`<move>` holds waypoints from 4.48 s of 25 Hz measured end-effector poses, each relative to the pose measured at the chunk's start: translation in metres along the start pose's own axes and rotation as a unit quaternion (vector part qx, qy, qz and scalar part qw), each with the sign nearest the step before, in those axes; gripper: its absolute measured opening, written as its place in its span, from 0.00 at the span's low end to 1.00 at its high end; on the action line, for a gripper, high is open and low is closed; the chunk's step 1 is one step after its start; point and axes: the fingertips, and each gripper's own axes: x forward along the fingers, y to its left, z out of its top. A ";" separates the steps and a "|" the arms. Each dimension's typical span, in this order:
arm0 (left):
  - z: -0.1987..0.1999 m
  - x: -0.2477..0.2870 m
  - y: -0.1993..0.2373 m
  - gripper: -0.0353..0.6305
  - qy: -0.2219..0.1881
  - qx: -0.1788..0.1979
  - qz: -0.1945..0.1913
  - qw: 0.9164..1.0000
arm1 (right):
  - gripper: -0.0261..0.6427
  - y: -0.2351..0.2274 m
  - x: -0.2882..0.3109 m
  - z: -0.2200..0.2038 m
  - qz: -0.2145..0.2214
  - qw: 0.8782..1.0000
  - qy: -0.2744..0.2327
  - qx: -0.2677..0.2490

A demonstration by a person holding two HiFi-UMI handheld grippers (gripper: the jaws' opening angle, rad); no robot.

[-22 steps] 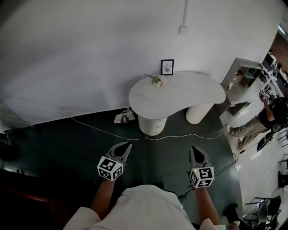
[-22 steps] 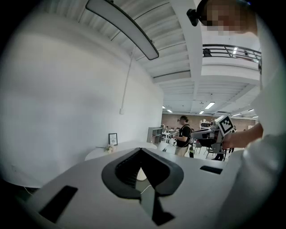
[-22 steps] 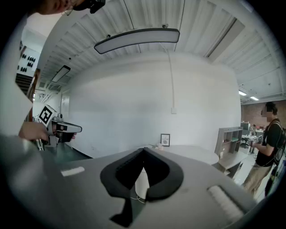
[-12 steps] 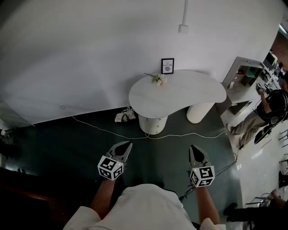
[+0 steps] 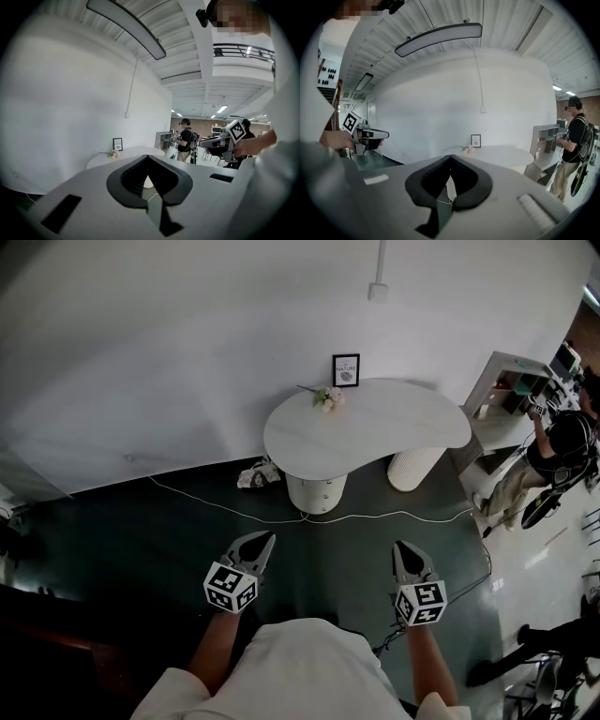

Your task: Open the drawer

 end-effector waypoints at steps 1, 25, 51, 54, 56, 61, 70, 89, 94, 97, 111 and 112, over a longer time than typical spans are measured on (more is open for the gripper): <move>0.000 0.001 -0.003 0.06 0.000 -0.001 0.001 1.000 | 0.04 -0.002 -0.001 -0.002 0.001 1.000 0.002 0.000; -0.037 0.023 -0.040 0.06 0.021 -0.040 0.037 0.998 | 0.04 -0.036 0.007 -0.034 0.053 0.998 0.033 0.016; -0.021 0.141 0.098 0.06 0.051 -0.044 -0.023 0.997 | 0.04 -0.036 0.171 -0.017 0.031 0.996 0.079 0.010; -0.024 0.150 0.112 0.06 0.055 -0.048 -0.029 0.997 | 0.04 -0.032 0.189 -0.016 0.033 0.996 0.084 0.008; -0.024 0.153 0.121 0.06 0.056 -0.049 -0.032 0.997 | 0.04 -0.028 0.200 -0.013 0.033 0.996 0.083 0.006; -0.022 0.158 0.140 0.06 0.058 -0.047 -0.032 0.997 | 0.04 -0.022 0.223 -0.007 0.034 0.996 0.082 0.004; -0.019 0.163 0.152 0.06 0.055 -0.051 -0.019 0.997 | 0.04 -0.015 0.248 -0.013 0.052 0.994 0.097 0.006; -0.030 0.221 0.082 0.06 0.061 -0.091 0.065 0.992 | 0.04 -0.095 0.259 -0.041 0.162 0.976 0.144 -0.006; -0.042 0.235 0.072 0.06 0.073 -0.096 0.074 0.990 | 0.04 -0.105 0.271 -0.053 0.184 0.971 0.152 -0.010; -0.048 0.240 0.067 0.06 0.079 -0.099 0.077 0.989 | 0.04 -0.107 0.276 -0.061 0.192 0.969 0.154 -0.006; -0.126 0.258 0.079 0.06 0.129 -0.090 0.046 0.986 | 0.05 -0.088 0.312 -0.144 0.175 0.969 0.174 0.028; -0.132 0.261 0.080 0.06 0.133 -0.087 0.043 0.986 | 0.05 -0.088 0.315 -0.151 0.171 0.969 0.175 0.033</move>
